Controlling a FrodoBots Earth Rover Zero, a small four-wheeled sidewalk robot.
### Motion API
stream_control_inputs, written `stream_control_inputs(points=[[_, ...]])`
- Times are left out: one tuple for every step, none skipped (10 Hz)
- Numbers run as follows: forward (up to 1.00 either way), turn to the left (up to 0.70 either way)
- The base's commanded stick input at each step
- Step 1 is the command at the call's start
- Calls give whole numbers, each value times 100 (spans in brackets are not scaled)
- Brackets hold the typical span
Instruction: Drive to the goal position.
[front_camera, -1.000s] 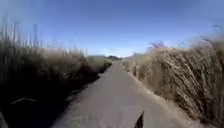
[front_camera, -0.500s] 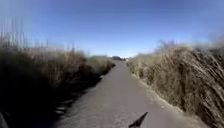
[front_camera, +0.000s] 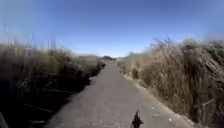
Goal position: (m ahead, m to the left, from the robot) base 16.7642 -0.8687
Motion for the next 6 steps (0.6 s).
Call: stream_control_inputs(points=[[70,0],[70,0],[70,0],[70,0],[70,0],[70,6]])
